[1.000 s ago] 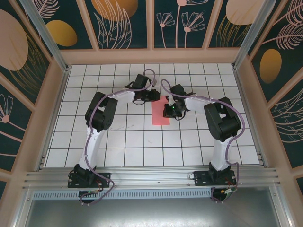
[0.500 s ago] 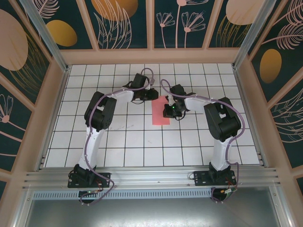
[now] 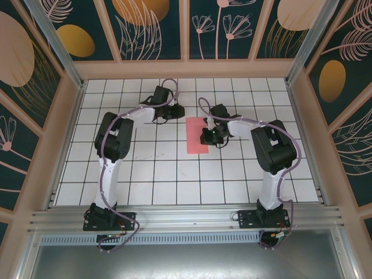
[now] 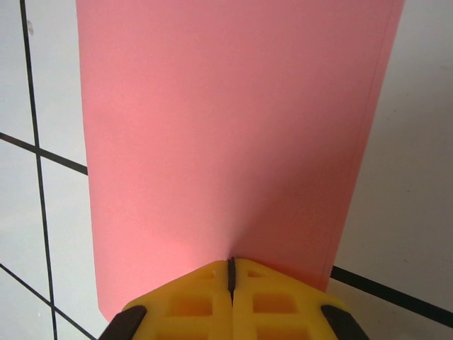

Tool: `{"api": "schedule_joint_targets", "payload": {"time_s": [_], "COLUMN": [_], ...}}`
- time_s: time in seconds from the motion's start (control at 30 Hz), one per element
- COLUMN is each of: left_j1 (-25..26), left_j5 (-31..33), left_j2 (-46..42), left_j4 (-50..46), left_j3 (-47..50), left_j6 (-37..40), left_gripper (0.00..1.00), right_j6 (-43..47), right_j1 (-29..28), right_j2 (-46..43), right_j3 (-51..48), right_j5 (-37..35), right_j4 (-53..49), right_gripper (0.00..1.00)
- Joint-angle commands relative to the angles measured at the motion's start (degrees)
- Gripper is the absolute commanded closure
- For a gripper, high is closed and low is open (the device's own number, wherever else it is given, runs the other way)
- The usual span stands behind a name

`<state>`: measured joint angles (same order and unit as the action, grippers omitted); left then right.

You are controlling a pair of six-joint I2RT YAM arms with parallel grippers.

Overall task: Fold a paper plane with a square sheet of paper (fold left side to right side)
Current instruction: First fold the square sheet of paper in half at the center of the table, then fold the triangle a second time at the center of the table.

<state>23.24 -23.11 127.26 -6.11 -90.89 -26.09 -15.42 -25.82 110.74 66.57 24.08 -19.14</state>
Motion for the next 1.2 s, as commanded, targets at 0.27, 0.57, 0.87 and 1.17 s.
{"api": "schedule_joint_targets", "payload": {"time_s": [0.27, 0.57, 0.87, 1.17], "left_j1": [5.6, 6.4, 6.4, 6.4], "left_j5": [-4.8, -0.5, 0.7, 0.9], "left_j2": [-13.1, -3.0, 0.8, -0.3], "left_j4": [6.7, 2.9, 2.6, 3.4], "left_j3": [14.6, 6.3, 5.6, 9.1], "left_j6": [-4.8, -4.5, -4.2, -4.2], "left_gripper": [0.73, 0.75, 0.76, 0.76], "right_j6": [-1.9, -7.2, -7.9, -9.5], "right_j1": [3.2, 7.4, 8.2, 8.2], "right_j2": [-12.7, -14.1, -13.2, -8.8], "right_j3": [-3.5, -7.2, -9.3, -9.1], "right_j5": [-2.5, 3.1, 6.1, 12.4], "right_j4": [6.7, 8.5, 6.6, 5.3], "right_gripper": [0.56, 0.39, 0.42, 0.52]}}
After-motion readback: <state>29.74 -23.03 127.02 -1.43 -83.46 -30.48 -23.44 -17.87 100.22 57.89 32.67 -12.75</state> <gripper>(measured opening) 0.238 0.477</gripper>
